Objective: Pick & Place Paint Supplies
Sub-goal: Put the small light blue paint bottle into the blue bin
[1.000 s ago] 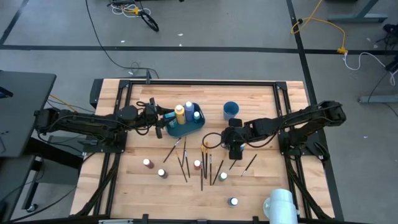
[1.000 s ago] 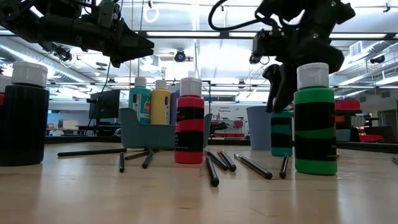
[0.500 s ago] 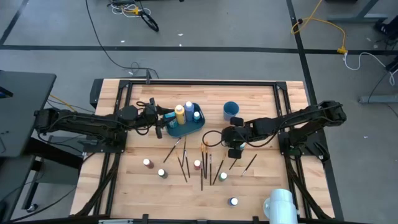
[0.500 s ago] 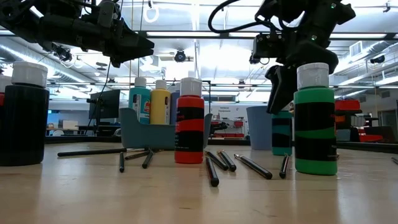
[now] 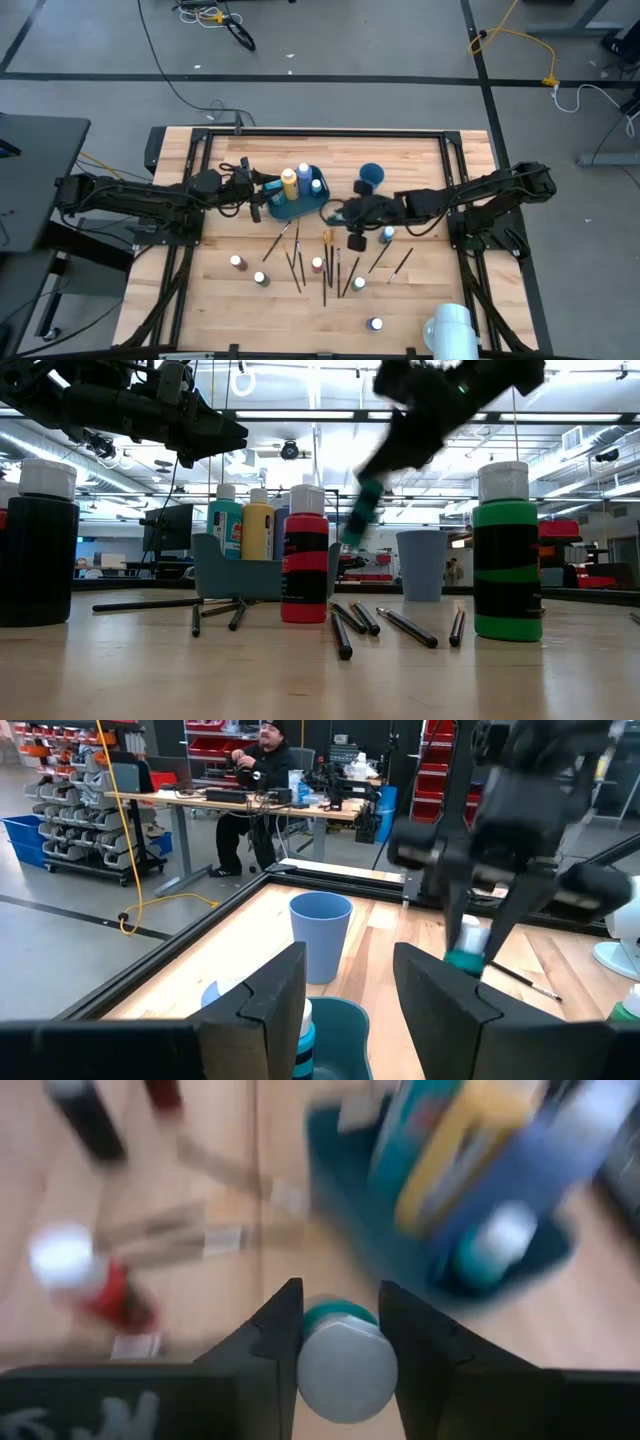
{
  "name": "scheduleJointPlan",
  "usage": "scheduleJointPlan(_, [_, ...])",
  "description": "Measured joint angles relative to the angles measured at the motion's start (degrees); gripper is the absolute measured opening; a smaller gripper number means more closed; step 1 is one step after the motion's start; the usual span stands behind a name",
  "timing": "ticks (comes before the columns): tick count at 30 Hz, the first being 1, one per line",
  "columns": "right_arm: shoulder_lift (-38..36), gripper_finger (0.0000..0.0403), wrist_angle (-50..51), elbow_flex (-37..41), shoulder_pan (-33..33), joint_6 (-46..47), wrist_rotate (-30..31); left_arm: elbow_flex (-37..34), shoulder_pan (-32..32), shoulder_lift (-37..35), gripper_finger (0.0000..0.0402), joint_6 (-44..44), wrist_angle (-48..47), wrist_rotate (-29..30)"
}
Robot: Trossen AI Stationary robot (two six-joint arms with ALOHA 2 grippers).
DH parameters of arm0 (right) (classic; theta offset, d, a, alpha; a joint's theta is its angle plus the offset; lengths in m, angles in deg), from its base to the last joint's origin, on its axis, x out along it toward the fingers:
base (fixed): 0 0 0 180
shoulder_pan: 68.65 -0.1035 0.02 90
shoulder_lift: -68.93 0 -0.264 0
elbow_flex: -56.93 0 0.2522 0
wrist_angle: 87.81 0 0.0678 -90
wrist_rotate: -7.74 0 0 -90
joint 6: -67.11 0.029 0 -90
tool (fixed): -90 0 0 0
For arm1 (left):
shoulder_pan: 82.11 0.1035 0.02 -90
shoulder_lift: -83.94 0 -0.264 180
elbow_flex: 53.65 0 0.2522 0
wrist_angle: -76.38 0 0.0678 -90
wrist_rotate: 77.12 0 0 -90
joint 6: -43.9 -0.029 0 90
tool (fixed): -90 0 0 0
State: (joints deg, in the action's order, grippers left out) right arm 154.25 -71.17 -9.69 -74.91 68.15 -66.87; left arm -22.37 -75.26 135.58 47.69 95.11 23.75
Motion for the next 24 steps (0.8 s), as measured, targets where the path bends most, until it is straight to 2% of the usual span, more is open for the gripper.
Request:
scheduleJointPlan(4, [0.0,0.0110,-12.1,0.0,0.6,-5.6,1.3,0.0,0.0,0.0,0.0163,0.0,0.3,0.0])
scheduleJointPlan(6, [-0.1,0.0112,-14.6,0.0,1.2,-7.8,1.6,0.0,0.0,0.0,0.0163,0.0,0.9,0.0])
scheduleJointPlan(18, [0.0,0.0113,-9.7,-2.4,7.9,-7.8,0.1,0.0,0.0,0.0,0.0163,0.2,2.1,0.0])
scheduleJointPlan(24, [4.8,0.0113,-10.9,-2.5,8.8,-7.7,-3.1,0.0,0.0,0.0,0.0163,0.3,2.1,0.0])
